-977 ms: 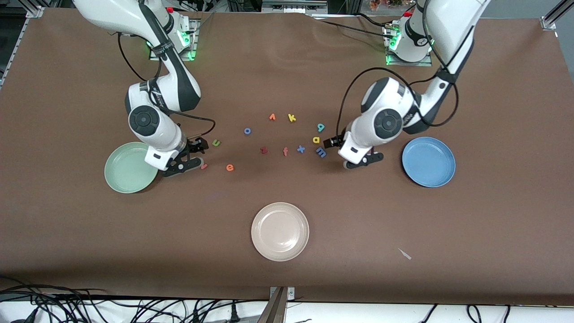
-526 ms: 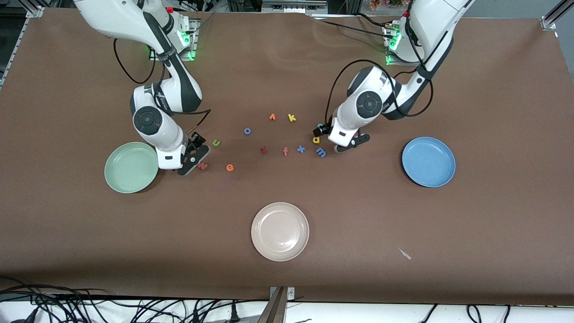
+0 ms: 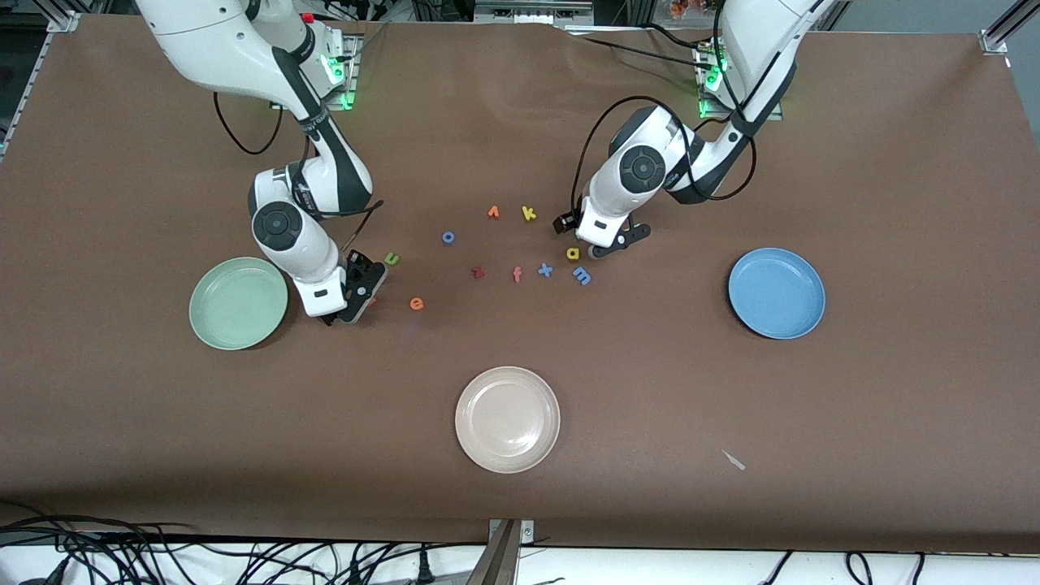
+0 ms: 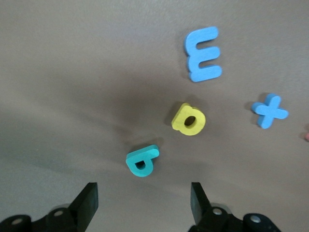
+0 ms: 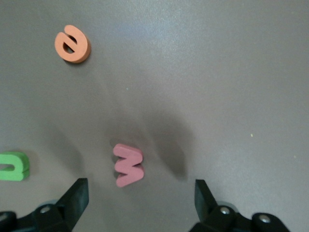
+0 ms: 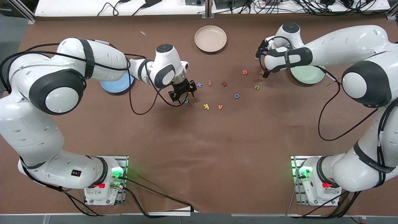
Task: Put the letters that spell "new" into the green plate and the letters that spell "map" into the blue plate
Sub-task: 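Grasp pink M with the right gripper while the left gripper grasps teal d, then place M and d on the green and blue plates with both grippers, then grasp green n with the right gripper while the left gripper reaches blue E, then put n on green plate with the right gripper while the left gripper grasps E, then grasp orange e with the right gripper while the left gripper drops E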
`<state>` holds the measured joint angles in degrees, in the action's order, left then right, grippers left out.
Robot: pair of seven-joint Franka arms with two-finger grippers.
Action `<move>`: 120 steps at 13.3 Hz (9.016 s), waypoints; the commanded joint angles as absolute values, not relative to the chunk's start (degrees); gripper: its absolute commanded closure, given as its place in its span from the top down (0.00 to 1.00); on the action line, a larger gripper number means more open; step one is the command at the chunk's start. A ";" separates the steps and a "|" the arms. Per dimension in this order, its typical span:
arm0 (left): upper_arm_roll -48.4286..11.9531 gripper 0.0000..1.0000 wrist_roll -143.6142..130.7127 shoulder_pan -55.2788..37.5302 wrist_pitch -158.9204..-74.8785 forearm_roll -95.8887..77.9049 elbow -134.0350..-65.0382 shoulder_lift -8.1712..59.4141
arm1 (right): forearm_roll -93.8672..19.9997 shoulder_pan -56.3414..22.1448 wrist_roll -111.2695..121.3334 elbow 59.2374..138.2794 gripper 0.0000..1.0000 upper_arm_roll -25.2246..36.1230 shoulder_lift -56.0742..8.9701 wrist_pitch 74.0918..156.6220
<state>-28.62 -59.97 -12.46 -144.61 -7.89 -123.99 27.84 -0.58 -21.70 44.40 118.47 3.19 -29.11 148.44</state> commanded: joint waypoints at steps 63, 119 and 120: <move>-42.89 0.97 -65.72 10.13 -131.65 10.63 -109.25 35.59 | -5.98 -23.99 -44.56 132.63 0.87 -3.69 -21.61 156.80; -29.18 1.00 -23.11 24.17 -110.40 13.98 -106.09 34.64 | -9.58 -32.52 -33.49 101.25 0.88 5.18 -38.67 138.60; -29.70 1.00 -23.72 24.08 -110.13 13.63 -106.00 33.41 | -9.58 -32.61 -33.40 101.25 0.84 5.10 -38.67 138.60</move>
